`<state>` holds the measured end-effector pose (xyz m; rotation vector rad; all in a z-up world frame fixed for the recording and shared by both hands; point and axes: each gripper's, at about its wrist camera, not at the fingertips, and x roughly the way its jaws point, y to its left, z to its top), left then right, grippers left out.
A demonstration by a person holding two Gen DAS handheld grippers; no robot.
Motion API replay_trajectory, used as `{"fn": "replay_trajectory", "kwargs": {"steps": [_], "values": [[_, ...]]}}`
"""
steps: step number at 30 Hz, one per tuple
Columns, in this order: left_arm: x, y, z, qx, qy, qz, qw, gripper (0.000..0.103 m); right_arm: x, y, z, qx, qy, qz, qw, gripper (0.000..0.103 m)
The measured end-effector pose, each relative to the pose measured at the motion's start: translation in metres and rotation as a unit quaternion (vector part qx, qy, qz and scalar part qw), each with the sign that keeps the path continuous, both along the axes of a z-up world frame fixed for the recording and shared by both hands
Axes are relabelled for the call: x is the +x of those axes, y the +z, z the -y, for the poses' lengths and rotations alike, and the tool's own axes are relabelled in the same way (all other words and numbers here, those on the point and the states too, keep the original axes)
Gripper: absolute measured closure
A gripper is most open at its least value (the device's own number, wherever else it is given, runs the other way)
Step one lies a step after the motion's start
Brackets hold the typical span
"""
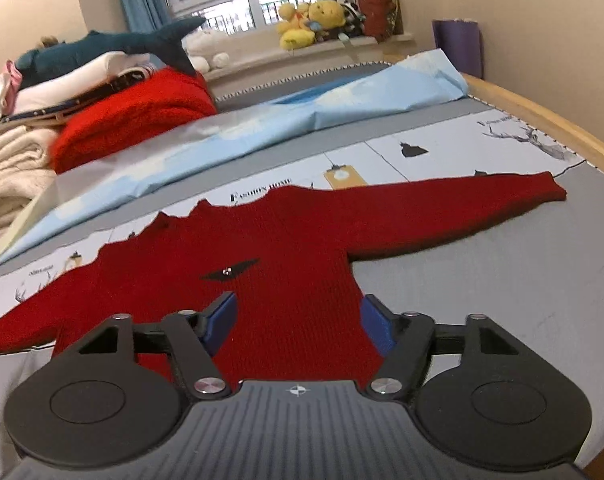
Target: Fold small clothes
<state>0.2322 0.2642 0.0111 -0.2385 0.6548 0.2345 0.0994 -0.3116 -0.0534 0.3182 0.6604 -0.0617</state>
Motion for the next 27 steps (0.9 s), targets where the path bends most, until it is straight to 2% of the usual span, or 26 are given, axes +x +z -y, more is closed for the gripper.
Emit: {"fn": "replay_trajectory", "kwargs": {"steps": [3, 4, 7, 8, 13, 20, 23, 27], "values": [[0.007, -0.018, -0.022, -0.013, 0.024, -0.014, 0.9995, 0.085, 0.002, 0.005, -0.008, 0.004, 0.004, 0.008, 1.0, 0.042], [0.007, -0.023, -0.027, -0.014, 0.027, -0.012, 0.9995, 0.085, 0.002, 0.007, -0.012, 0.004, 0.007, 0.01, 1.0, 0.048], [0.006, -0.038, -0.038, -0.014, 0.033, -0.023, 0.9991, 0.085, 0.006, 0.011, -0.022, 0.009, 0.02, 0.008, 1.0, 0.075], [0.003, -0.042, -0.042, -0.017, 0.034, -0.022, 0.999, 0.085, 0.007, 0.012, -0.026, 0.008, 0.024, 0.009, 1.0, 0.078], [-0.004, -0.06, -0.055, -0.017, 0.036, -0.032, 0.9987, 0.085, 0.011, 0.017, -0.045, -0.014, 0.036, 0.01, 0.999, 0.078], [-0.011, -0.076, -0.07, -0.024, 0.039, -0.037, 0.9983, 0.083, 0.019, 0.019, -0.056, -0.013, 0.03, -0.001, 0.999, 0.077], [-0.013, -0.085, -0.088, -0.057, 0.056, -0.038, 0.9961, 0.081, 0.022, 0.019, -0.063, -0.013, 0.033, -0.003, 0.999, 0.077], [-0.017, -0.098, -0.119, -0.117, 0.103, -0.039, 0.9869, 0.069, 0.025, 0.02, -0.074, -0.022, 0.044, -0.004, 0.999, 0.077]]}}
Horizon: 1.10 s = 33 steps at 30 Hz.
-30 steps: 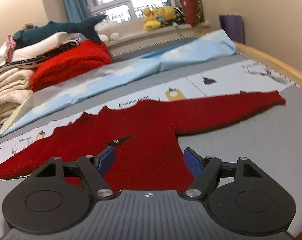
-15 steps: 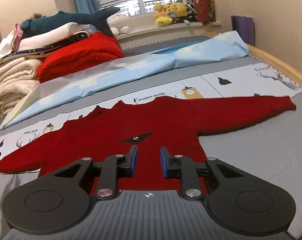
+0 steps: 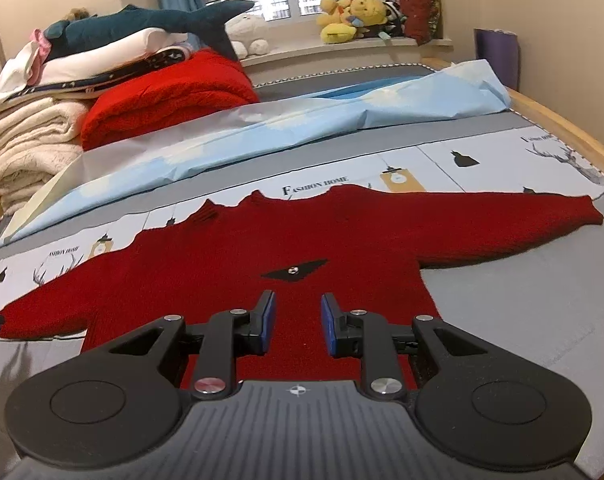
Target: Fold small clothes
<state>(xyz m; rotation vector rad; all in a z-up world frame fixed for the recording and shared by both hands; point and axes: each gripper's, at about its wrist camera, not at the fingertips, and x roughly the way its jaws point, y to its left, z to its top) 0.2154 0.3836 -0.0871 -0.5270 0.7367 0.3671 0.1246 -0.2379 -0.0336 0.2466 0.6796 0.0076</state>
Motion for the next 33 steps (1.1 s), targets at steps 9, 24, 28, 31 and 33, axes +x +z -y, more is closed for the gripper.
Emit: {"fn": "replay_trajectory", "kwargs": {"steps": [9, 24, 28, 31, 33], "values": [[-0.012, -0.027, -0.062, -0.134, 0.108, 0.033, 0.9846, 0.065, 0.007, 0.0, -0.007, -0.016, 0.008, -0.004, 1.0, 0.077], [0.0, -0.051, -0.074, -0.156, 0.134, 0.034, 0.9781, 0.068, 0.007, 0.0, 0.017, -0.045, -0.008, -0.002, 0.999, 0.077], [0.005, -0.051, -0.066, -0.126, 0.128, 0.025, 0.9834, 0.081, 0.006, -0.001, 0.019, -0.044, -0.002, -0.002, 0.999, 0.086], [0.003, -0.043, -0.065, -0.104, 0.151, 0.033, 0.9825, 0.09, 0.005, 0.0, 0.017, -0.054, 0.005, 0.0, 0.999, 0.086], [0.0, -0.03, -0.058, -0.076, 0.162, 0.054, 0.9824, 0.091, 0.005, 0.001, 0.016, -0.058, 0.009, 0.001, 0.998, 0.086]]}}
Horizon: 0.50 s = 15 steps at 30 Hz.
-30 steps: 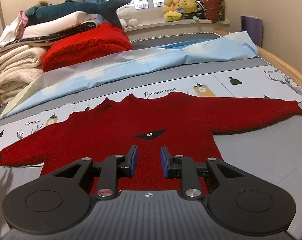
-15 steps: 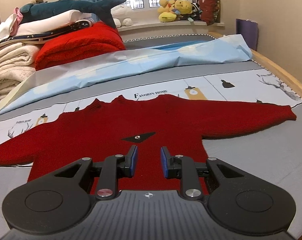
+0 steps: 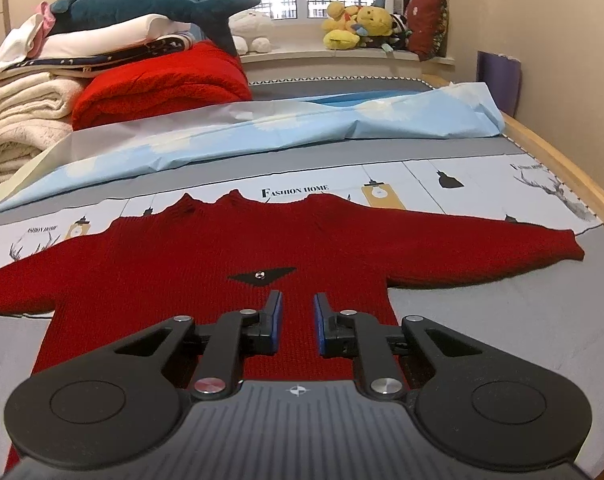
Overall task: Fold small clothes
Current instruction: 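Grasp the sleeve nearest the left gripper and fold it across the body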
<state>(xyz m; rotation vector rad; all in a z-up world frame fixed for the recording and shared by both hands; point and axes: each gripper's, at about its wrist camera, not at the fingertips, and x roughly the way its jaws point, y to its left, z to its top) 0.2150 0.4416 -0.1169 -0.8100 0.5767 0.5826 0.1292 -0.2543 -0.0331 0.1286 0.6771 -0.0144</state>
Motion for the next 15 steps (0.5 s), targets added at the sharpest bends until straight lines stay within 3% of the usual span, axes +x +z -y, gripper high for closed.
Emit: {"fn": "replay_trajectory", "kwargs": {"steps": [2, 4, 5, 6, 7, 10, 12, 15], "values": [[0.001, 0.008, 0.01, 0.024, 0.001, 0.002, 0.9997, 0.091, 0.0, 0.0, 0.001, -0.003, 0.001, 0.001, 1.0, 0.086], [0.005, 0.005, 0.014, 0.022, -0.001, -0.015, 0.9996, 0.089, -0.001, 0.0, 0.004, -0.002, -0.002, -0.001, 1.0, 0.086], [0.007, -0.001, 0.013, 0.002, -0.001, -0.027, 0.9996, 0.086, -0.001, 0.0, 0.005, -0.002, -0.003, -0.001, 1.0, 0.086], [0.009, -0.01, 0.009, -0.026, 0.003, -0.038, 0.9989, 0.076, -0.001, 0.0, 0.006, -0.002, -0.004, -0.002, 1.0, 0.086], [0.008, -0.016, 0.007, -0.047, 0.008, -0.037, 0.9982, 0.075, -0.001, 0.0, 0.006, -0.003, -0.004, -0.002, 1.0, 0.086], [0.005, -0.022, -0.002, -0.082, 0.024, -0.016, 0.9962, 0.079, -0.004, 0.0, 0.009, -0.011, -0.002, -0.001, 1.0, 0.086], [0.007, -0.019, -0.002, -0.078, 0.024, -0.014, 0.9966, 0.087, -0.006, -0.002, 0.01, -0.026, 0.006, -0.003, 1.0, 0.086], [0.008, -0.005, 0.004, -0.059, 0.023, -0.008, 0.998, 0.088, -0.005, -0.006, 0.01, -0.048, 0.034, -0.012, 0.998, 0.086]]}}
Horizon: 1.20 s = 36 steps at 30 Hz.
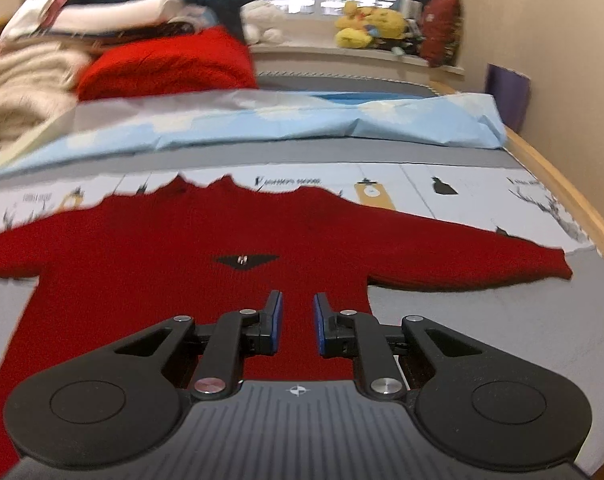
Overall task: Fold small clothes
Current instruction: 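Grasp the sleeve nearest the left gripper and fold it across the body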
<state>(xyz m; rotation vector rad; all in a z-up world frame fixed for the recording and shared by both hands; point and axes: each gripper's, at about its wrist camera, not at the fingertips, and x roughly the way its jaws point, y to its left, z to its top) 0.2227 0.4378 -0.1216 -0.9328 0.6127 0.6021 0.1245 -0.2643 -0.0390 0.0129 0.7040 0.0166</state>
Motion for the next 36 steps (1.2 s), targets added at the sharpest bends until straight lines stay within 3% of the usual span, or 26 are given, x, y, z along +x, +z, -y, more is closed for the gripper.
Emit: {"fn": "replay_trajectory", "kwargs": {"steps": [4, 9, 12, 14, 16, 18, 20, 22, 23, 24, 25, 27, 30, 32, 36], "values": [[0.005, 0.033, 0.024, 0.048, -0.024, 0.01, 0.9985, 0.089, 0.014, 0.009, 0.002, 0.003, 0.022, 0.004, 1.0, 0.086], [0.024, 0.072, 0.075, 0.088, -0.069, 0.025, 0.9934, 0.09, 0.055, 0.021, -0.005, 0.026, 0.049, 0.027, 0.998, 0.094], [0.037, 0.097, 0.135, 0.151, -0.129, 0.034, 0.9796, 0.091, 0.076, 0.006, -0.004, 0.055, 0.042, 0.033, 0.997, 0.094], [0.045, 0.107, 0.179, 0.172, -0.171, 0.047, 0.969, 0.091, 0.089, -0.01, -0.003, 0.061, 0.007, -0.007, 0.998, 0.092], [0.053, 0.113, 0.227, 0.171, -0.218, 0.066, 0.9586, 0.091, 0.1, -0.021, -0.001, 0.099, -0.016, -0.04, 0.994, 0.09], [0.058, 0.115, 0.282, 0.168, -0.278, 0.087, 0.9419, 0.091, 0.109, -0.032, -0.001, 0.167, -0.016, -0.078, 0.983, 0.09], [0.06, 0.112, 0.34, 0.145, -0.352, 0.101, 0.9193, 0.091, 0.116, -0.039, -0.005, 0.204, -0.008, -0.101, 0.974, 0.09], [0.066, 0.101, 0.379, 0.096, -0.426, 0.096, 0.8943, 0.085, 0.121, -0.043, -0.009, 0.203, -0.01, -0.105, 0.974, 0.09], [0.073, 0.093, 0.398, 0.067, -0.472, 0.079, 0.8754, 0.082, 0.123, -0.045, -0.01, 0.201, -0.013, -0.106, 0.974, 0.09], [0.077, 0.087, 0.41, 0.058, -0.494, 0.062, 0.8653, 0.079, 0.126, -0.047, -0.009, 0.204, -0.019, -0.107, 0.973, 0.09], [0.08, 0.082, 0.416, 0.071, -0.493, 0.045, 0.8657, 0.077, 0.128, -0.05, -0.008, 0.209, -0.025, -0.109, 0.971, 0.09], [0.086, 0.076, 0.411, 0.088, -0.475, 0.025, 0.8751, 0.076, 0.13, -0.06, -0.003, 0.221, -0.043, -0.122, 0.967, 0.09], [0.097, 0.07, 0.383, 0.105, -0.417, -0.019, 0.9024, 0.076, 0.133, -0.077, 0.004, 0.246, -0.066, -0.141, 0.957, 0.089], [0.105, 0.071, 0.364, 0.115, -0.386, -0.046, 0.9141, 0.076, 0.136, -0.085, 0.004, 0.256, -0.065, -0.145, 0.953, 0.088], [0.111, 0.075, 0.325, 0.111, -0.35, -0.067, 0.9276, 0.076, 0.142, -0.095, -0.001, 0.26, -0.062, -0.154, 0.951, 0.079]]}}
